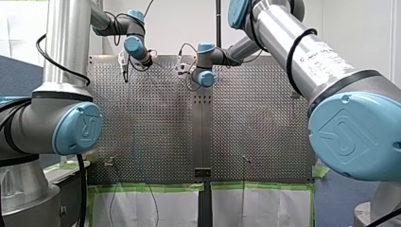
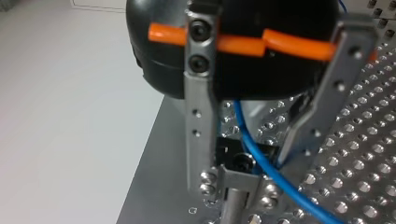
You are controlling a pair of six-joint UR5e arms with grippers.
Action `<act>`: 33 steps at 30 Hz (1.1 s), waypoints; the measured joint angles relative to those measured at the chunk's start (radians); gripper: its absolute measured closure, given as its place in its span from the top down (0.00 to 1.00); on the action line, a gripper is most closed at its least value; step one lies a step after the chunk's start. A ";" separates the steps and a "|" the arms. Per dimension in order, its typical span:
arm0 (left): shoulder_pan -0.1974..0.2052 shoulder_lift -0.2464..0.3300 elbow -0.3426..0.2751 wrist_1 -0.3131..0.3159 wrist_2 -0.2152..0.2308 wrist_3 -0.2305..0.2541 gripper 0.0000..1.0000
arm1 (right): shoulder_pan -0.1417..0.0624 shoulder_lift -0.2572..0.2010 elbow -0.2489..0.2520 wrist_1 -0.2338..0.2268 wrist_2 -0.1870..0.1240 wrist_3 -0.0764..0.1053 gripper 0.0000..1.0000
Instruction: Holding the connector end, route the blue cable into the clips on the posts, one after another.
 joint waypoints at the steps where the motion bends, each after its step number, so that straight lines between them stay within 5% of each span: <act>1: 0.000 0.000 0.000 0.000 0.000 -0.001 0.00 | 0.000 0.000 0.001 0.000 0.000 0.000 0.00; 19: 0.000 0.001 0.000 0.000 -0.016 -0.005 0.00 | -0.003 0.002 0.004 0.000 0.000 0.000 0.00; 23: -0.001 0.005 0.000 -0.004 -0.022 -0.006 0.23 | -0.005 0.003 0.005 0.000 0.001 0.000 0.00; 28: -0.005 0.013 0.000 -0.009 -0.035 -0.010 0.23 | -0.004 0.003 0.005 0.000 0.000 0.000 0.00; 33: -0.008 0.015 0.000 -0.013 -0.036 -0.010 0.11 | -0.004 0.004 0.004 0.000 0.000 0.000 0.00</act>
